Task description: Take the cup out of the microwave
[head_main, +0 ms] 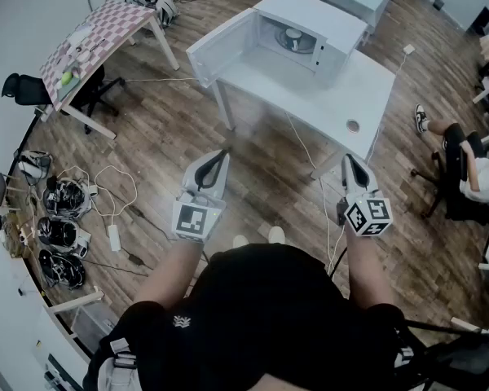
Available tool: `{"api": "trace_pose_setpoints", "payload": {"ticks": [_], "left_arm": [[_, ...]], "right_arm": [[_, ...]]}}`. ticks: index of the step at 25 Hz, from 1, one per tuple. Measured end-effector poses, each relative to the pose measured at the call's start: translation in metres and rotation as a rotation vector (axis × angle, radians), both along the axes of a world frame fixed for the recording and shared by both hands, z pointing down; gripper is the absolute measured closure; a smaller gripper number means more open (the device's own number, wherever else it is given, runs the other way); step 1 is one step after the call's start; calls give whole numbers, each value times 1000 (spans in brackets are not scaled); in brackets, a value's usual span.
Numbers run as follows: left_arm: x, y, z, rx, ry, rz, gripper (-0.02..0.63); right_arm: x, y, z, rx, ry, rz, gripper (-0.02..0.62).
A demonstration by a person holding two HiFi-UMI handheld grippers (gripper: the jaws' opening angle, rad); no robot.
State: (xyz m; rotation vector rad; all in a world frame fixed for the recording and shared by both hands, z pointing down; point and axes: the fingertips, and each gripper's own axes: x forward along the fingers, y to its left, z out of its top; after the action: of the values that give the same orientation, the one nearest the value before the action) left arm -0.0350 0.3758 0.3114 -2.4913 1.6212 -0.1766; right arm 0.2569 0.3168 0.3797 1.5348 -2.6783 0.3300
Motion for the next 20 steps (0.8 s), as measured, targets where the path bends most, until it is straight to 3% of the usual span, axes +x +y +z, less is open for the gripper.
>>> {"api": "trace_pose_setpoints", "payload": {"ticks": [9,12,15,20], "left_arm": [[31,-16,-7,12,-31,0,600],[50,-23,-8,3,-24,2,600],[64,-30,-10,16,-22,-6,600],[62,-36,7,-5,17,-38,600]], "right_arm": [[28,-8,9,8,6,8,594],[53,-13,4,26,-9,60,594],[62,-26,9,7,-37,37,594],[71,-47,28,-13,-17,88,594]]}}
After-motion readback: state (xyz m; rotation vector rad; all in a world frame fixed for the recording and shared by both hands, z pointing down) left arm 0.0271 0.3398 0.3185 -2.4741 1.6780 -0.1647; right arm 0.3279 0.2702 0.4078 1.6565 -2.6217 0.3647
